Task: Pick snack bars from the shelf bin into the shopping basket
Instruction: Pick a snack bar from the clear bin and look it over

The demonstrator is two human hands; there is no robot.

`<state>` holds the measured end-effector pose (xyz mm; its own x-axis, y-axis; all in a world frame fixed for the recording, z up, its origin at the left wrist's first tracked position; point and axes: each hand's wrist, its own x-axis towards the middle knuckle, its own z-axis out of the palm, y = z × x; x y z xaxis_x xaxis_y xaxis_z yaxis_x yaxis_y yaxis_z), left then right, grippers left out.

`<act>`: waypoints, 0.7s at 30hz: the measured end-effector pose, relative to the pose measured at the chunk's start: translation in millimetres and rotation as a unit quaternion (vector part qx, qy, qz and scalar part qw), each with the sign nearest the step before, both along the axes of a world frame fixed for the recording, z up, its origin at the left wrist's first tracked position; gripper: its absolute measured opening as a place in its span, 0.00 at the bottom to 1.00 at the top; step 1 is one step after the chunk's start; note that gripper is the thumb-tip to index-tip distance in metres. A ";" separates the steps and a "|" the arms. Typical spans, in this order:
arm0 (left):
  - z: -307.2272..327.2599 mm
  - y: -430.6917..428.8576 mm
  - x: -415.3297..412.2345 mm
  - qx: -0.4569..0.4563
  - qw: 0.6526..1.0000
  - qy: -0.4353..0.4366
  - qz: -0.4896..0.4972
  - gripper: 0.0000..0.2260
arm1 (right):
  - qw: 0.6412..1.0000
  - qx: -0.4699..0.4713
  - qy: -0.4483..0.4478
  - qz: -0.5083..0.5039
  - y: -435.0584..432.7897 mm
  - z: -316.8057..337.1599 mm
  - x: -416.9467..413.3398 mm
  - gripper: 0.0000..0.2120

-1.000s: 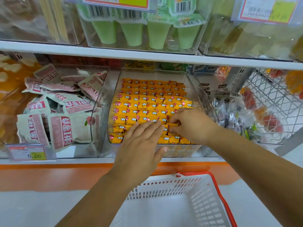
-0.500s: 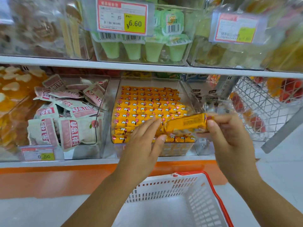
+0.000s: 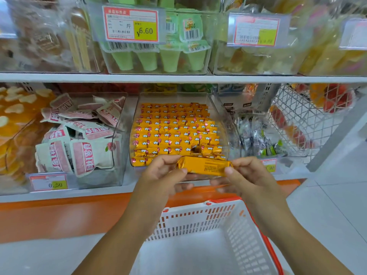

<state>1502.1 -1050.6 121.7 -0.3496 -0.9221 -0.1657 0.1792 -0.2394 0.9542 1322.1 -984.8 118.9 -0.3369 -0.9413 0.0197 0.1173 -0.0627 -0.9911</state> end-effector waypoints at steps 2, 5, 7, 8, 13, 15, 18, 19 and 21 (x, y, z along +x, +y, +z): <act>-1.8 -1.2 -0.7 0.009 1.000 0.004 0.001 0.07 | 1.000 0.011 -0.025 0.014 -4.2 -2.0 -7.0 0.18; -4.6 -6.4 1.3 0.011 1.000 0.007 0.003 0.07 | 0.993 0.006 -0.099 0.056 -11.2 -3.1 -16.8 0.19; -3.5 -11.1 4.9 0.006 1.000 0.008 0.004 0.09 | 0.987 0.008 -0.141 0.079 -14.4 -1.7 -21.1 0.16; -2.0 -13.5 6.7 0.003 1.000 0.008 0.000 0.10 | 0.986 0.015 -0.143 0.083 -15.6 -0.7 -22.3 0.15; -0.2 -23.2 8.5 -0.013 0.999 -0.003 -0.034 0.12 | 0.987 0.023 -0.131 0.088 -22.3 -1.1 -28.6 0.13; -0.9 -25.5 9.6 -0.013 0.998 -0.008 -0.058 0.13 | 0.987 0.030 -0.133 0.090 -24.5 -1.6 -30.9 0.18; 0.2 -28.9 14.0 -0.027 0.994 -0.015 -0.101 0.17 | 0.980 0.034 -0.166 0.101 -26.3 -1.8 -35.1 0.19; 1.0 -29.8 14.8 -0.033 0.994 -0.020 -0.105 0.18 | 0.979 0.034 -0.171 0.104 -26.3 -0.3 -35.0 0.19; 2.0 -29.7 14.2 -0.043 0.995 -0.031 -0.086 0.16 | 0.982 0.036 -0.157 0.097 -26.7 -0.7 -34.6 0.19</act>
